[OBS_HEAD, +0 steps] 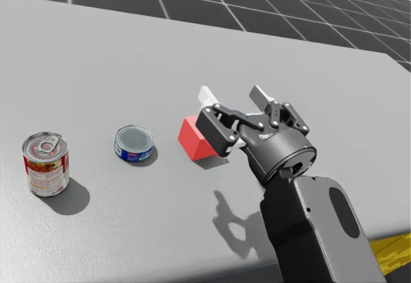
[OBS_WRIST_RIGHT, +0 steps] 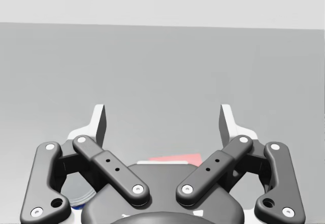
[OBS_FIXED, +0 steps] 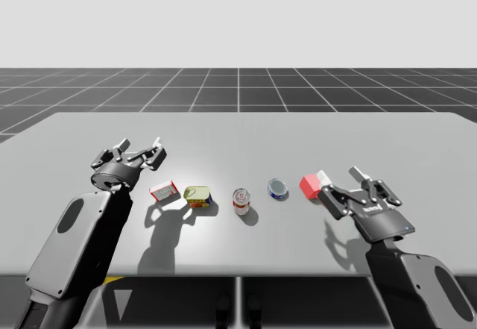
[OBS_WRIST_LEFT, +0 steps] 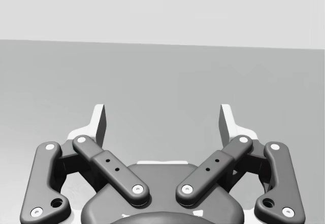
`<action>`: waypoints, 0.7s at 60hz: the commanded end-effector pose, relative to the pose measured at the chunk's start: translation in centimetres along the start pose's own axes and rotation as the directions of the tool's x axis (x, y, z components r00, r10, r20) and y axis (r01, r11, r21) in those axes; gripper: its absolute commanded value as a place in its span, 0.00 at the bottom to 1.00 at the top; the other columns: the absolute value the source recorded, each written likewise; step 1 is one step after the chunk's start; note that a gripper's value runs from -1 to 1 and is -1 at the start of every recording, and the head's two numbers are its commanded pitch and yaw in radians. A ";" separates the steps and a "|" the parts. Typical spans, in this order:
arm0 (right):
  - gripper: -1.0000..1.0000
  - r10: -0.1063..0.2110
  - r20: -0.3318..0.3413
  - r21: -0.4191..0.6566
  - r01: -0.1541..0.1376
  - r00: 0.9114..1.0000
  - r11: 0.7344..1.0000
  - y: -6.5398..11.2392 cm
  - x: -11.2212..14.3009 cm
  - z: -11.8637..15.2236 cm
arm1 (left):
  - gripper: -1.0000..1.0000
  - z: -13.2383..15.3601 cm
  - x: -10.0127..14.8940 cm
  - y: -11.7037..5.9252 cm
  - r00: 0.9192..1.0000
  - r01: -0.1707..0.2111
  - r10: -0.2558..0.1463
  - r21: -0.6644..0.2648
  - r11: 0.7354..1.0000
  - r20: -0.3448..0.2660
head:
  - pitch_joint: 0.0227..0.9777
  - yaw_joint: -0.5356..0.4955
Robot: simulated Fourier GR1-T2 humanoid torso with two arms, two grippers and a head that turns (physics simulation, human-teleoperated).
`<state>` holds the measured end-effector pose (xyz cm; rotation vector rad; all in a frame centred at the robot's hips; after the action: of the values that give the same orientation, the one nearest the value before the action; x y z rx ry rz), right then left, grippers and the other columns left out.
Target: Find the red cube and pick it up.
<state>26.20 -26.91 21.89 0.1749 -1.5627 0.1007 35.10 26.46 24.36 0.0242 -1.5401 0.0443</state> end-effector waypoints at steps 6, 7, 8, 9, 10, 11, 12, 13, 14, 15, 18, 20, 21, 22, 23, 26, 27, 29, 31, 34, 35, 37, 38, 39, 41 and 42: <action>0.00 0.031 -0.080 0.014 -0.030 0.996 0.999 0.0 -4.4 1.8 | 0.00 0.0 0.0 0.0 1.000 0.000 0.000 -0.001 1.000 0.002 | 0.80 0.11; 0.00 0.031 -0.083 0.013 -0.030 0.996 0.999 0.0 -4.6 1.7 | 0.00 0.0 0.0 0.0 1.000 0.000 0.000 -0.001 1.000 0.002 | 0.80 0.11; 0.00 0.033 -0.085 0.013 -0.032 0.996 0.999 -0.1 -4.7 1.7 | 0.00 0.0 0.0 0.0 1.000 0.001 -0.001 -0.001 1.000 0.002 | 0.80 0.11; 0.00 0.037 -0.090 0.011 -0.036 0.995 0.999 -0.1 -5.1 1.7 | 0.00 0.0 0.0 0.0 1.000 0.001 -0.001 -0.001 1.000 0.002 | 0.80 0.11; 0.00 0.042 -0.093 0.010 -0.041 0.995 0.999 -0.2 -5.4 1.6 | 0.00 0.0 0.0 0.0 1.000 0.001 -0.001 -0.001 1.000 0.002 | 0.80 0.11; 0.00 0.043 -0.096 0.010 -0.043 0.994 0.999 -0.2 -5.6 1.5 | 0.00 0.0 0.0 0.0 1.000 0.001 -0.001 -0.001 1.000 0.002 | 0.80 0.11; 0.00 0.046 -0.102 0.008 -0.045 0.994 0.999 -0.3 -5.9 1.4 | 0.00 0.0 0.0 0.0 1.000 0.002 -0.002 -0.001 1.000 0.002 | 0.80 0.11; 0.00 0.046 -0.104 0.008 -0.045 0.994 0.999 -0.3 -6.0 1.3 | 0.00 0.0 0.0 0.0 1.000 0.002 -0.002 -0.001 1.000 0.002 | 0.80 0.11; 0.00 0.047 -0.107 0.007 -0.046 0.993 0.999 -0.4 -6.2 1.3 | 0.00 0.0 0.0 0.0 1.000 0.002 -0.002 -0.001 1.000 0.002 | 0.80 0.11; 0.00 0.049 -0.115 0.006 -0.049 0.992 0.999 -0.4 -6.4 1.1 | 0.00 0.1 0.0 -0.1 1.000 0.002 -0.002 -0.001 1.000 0.002 | 0.80 0.11; 0.00 0.050 -0.131 0.005 -0.050 0.990 0.999 -0.4 -6.8 0.8 | 0.00 0.1 0.0 -0.1 1.000 0.002 -0.002 -0.001 1.000 0.002 | 0.80 0.11; 0.00 0.056 -0.143 0.006 -0.056 0.988 0.998 -0.4 -7.1 0.6 | 0.00 0.1 0.0 -0.1 1.000 0.002 -0.002 0.000 1.000 0.002 | 0.80 0.12; 0.00 0.064 -0.150 0.006 -0.064 0.987 0.998 -0.4 -7.3 0.5 | 0.00 0.1 0.0 -0.1 1.000 0.002 -0.002 0.000 1.000 0.001 | 0.80 0.12; 0.00 0.067 -0.152 0.006 -0.067 0.986 0.998 -0.5 -7.4 0.4 | 0.00 0.1 0.0 -0.1 1.000 0.002 -0.002 0.000 1.000 0.001 | 0.80 0.12; 0.00 0.067 -0.157 0.006 -0.067 0.985 0.998 -0.5 -7.5 0.3 | 0.00 0.1 0.0 -0.1 1.000 0.002 -0.002 0.001 1.000 0.001 | 0.80 0.12; 0.00 0.078 -0.175 0.002 -0.079 0.981 0.997 -0.7 -7.9 -0.2 | 0.00 0.2 0.0 -0.1 1.000 0.002 -0.002 0.001 1.000 0.001 | 0.80 0.12; 0.00 0.079 -0.178 -0.001 -0.080 0.981 0.997 -0.7 -8.0 -0.3 | 0.00 0.2 0.0 -0.1 1.000 0.002 -0.002 0.001 1.000 0.001 | 0.80 0.12; 0.00 0.087 -0.188 -0.006 -0.089 0.978 0.996 -0.8 -8.3 -0.6 | 0.00 0.2 0.0 -0.1 1.000 0.002 -0.002 0.002 1.000 0.002 | 0.80 0.12; 0.00 0.085 -0.200 -0.014 -0.090 0.976 0.996 -0.9 -8.5 -0.9 | 0.00 0.2 0.0 -0.1 1.000 0.002 -0.002 0.002 1.000 0.002 | 0.80 0.12; 0.00 0.088 -0.209 -0.028 -0.096 0.974 0.995 -1.1 -8.7 -1.4 | 0.00 0.2 0.0 -0.2 1.000 0.001 -0.001 0.002 1.000 0.003 | 0.80 0.12; 0.00 0.086 -0.210 -0.028 -0.094 0.974 0.995 -1.1 -8.7 -1.5 | 0.00 0.2 0.0 -0.2 1.000 0.001 -0.001 0.002 1.000 0.003 | 0.80 0.12; 0.00 0.082 -0.216 -0.027 -0.090 0.973 0.996 -1.1 -8.7 -1.7 | 0.00 0.2 0.1 -0.2 1.000 0.001 -0.001 0.002 1.000 0.003 | 0.80 0.12; 0.00 0.085 -0.217 -0.026 -0.093 0.972 0.995 -1.1 -8.8 -1.8 | 0.00 0.2 0.1 -0.2 1.000 0.001 -0.001 0.002 1.000 0.003 | 0.80 0.12; 0.00 0.090 -0.222 -0.032 -0.100 0.971 0.995 -1.2 -8.9 -2.1 | 0.00 0.2 0.0 -0.2 1.000 0.001 -0.001 0.002 1.000 0.003 | 0.80 0.12; 0.00 0.091 -0.226 -0.032 -0.101 0.970 0.994 -1.2 -8.9 -2.3 | 0.00 0.2 0.0 -0.2 1.000 0.001 -0.001 0.002 1.000 0.003 | 0.80 0.12; 0.00 0.091 -0.227 -0.032 -0.101 0.970 0.994 -1.2 -9.0 -2.4 | 0.00 0.2 0.1 -0.2 1.000 0.001 -0.001 0.002 1.000 0.003 | 0.80 0.12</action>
<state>27.53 -27.16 13.68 0.0723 -1.3670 0.1558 34.90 26.30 24.40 0.0268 -1.5426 0.0447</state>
